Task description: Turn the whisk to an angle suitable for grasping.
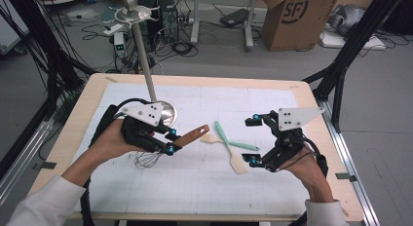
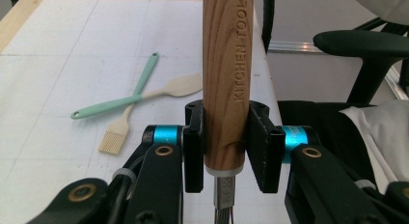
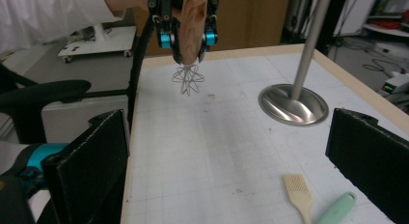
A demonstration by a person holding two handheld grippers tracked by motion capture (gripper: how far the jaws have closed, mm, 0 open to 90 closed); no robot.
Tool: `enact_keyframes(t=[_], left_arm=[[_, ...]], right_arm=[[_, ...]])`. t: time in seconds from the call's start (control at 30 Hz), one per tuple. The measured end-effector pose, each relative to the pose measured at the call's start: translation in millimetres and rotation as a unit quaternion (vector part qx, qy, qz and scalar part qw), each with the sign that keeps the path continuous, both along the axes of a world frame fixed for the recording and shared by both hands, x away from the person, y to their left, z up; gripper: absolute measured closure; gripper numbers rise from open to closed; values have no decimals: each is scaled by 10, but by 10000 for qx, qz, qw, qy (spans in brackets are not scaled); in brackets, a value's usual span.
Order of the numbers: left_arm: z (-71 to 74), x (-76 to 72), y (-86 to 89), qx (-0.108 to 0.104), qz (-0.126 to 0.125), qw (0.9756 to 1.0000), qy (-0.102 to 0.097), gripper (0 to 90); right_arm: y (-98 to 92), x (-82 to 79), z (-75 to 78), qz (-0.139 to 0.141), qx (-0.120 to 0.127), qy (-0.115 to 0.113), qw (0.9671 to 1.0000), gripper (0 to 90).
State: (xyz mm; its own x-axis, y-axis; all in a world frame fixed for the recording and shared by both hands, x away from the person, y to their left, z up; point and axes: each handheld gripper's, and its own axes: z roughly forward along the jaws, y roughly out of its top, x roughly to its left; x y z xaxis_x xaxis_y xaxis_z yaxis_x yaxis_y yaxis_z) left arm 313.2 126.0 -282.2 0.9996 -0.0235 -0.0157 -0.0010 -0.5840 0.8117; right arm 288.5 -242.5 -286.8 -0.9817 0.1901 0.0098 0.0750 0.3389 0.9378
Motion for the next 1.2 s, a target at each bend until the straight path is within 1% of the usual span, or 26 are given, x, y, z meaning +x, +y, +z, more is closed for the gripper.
enact_keyframes(t=[0.07, 0.13, 0.17, 0.2, 0.23, 0.27, 0.3, 0.33, 0.37, 0.43, 0.47, 0.5, 0.53, 0.57, 0.6, 0.63, 0.67, 0.77, 0.8, 0.83, 0.87, 0.93, 1.0, 1.03, 1.1, 1.2], left_arm=[[5, 5, -21, -23, -32, 10000, -8, 705], [3, 0, -46, -86, -56, 9999, 33, 705], [5, 4, -55, -85, -90, 9999, -25, 705], [4, 2, -65, -96, -90, 9999, -33, 705], [3, 3, -74, -113, -96, 9999, 7, 705], [3, 3, -82, -120, -115, 9999, 15, 705], [5, -3, -89, -113, -127, 9999, -8, 705], [4, -8, -97, -122, -159, 9998, -5, 705], [8, -7, -103, -120, -185, 9998, -12, 705], [10, -13, -116, -175, -168, 9997, -16, 705], [19, -6, -119, -173, -198, 9997, -18, 705], [23, -5, -123, -223, -184, 9996, -6, 705], [28, -2, -127, -270, -180, 9995, -13, 705], [31, 4, -132, -291, -182, 9994, -5, 705], [34, 8, -139, -306, -160, 9994, 12, 705], [34, 16, -145, -313, -167, 9994, 11, 705], [33, 25, -150, -310, -164, 9994, 0, 705], [27, 53, -143, -335, -143, 9993, 57, 705], [23, 62, -141, -373, -127, 9992, 60, 705], [23, 72, -138, -389, -127, 9991, 70, 705], [26, 80, -133, -412, -123, 9990, 101, 705], [29, 88, -130, -490, -127, 9987, 99, 705], [35, 94, -128, -527, -153, 9984, 107, 705], [38, 92, -128, -530, -138, 9985, 90, 705], [43, 93, -125, -530, -146, 9984, 97, 705], [53, 90, -125, -554, -135, 9983, 102, 705]], right_arm=[[55, 50, 27, 113, 11, 10, 9999, 3], [107, 105, 48, 214, 0, 5, 9998, 3], [139, 124, 57, 264, 7, 23, 9996, 3], [170, 148, 69, 294, -16, 14, 9996, 3], [199, 165, 82, 352, -16, 31, 9994, 3], [227, 183, 94, 439, -27, 42, 9990, 3], [255, 194, 106, 505, -58, 77, 9987, 3], [312, 222, 134, 645, -106, 32, 9979, 3], [312, 222, 134, 645, -106, 32, 9979, 3], [364, 237, 169, 767, -146, 19, 9969, 3], [422, 258, 198, 889, -82, -93, 9960, 3], [422, 258, 198, 889, -82, -93, 9960, 3], [447, 262, 208, 971, -79, -45, 9952, 3], [469, 268, 218, 978, -104, -24, 9951, 3], [512, 294, 231, 1057, -90, 12, 9944, 3], [512, 294, 231, 1057, -90, 12, 9944, 3], [552, 338, 247, 1118, -56, 31, 9937, 3], [595, 371, 271, 1143, -104, 26, 9934, 3], [617, 388, 283, 1169, -117, 6, 9931, 3], [664, 415, 304, 1280, -109, -24, 9917, 4], [664, 415, 304, 1280, -109, -24, 9917, 4], [711, 437, 323, 1376, -90, -54, 9904, 6], [743, 457, 338, 1482, -96, -119, 9888, 63], [756, 451, 343, 1541, -139, -57, 9879, 64], [801, 473, 355, 1688, -130, -197, 9854, 143], [813, 461, 365, 1725, -148, -192, 9847, 150]])
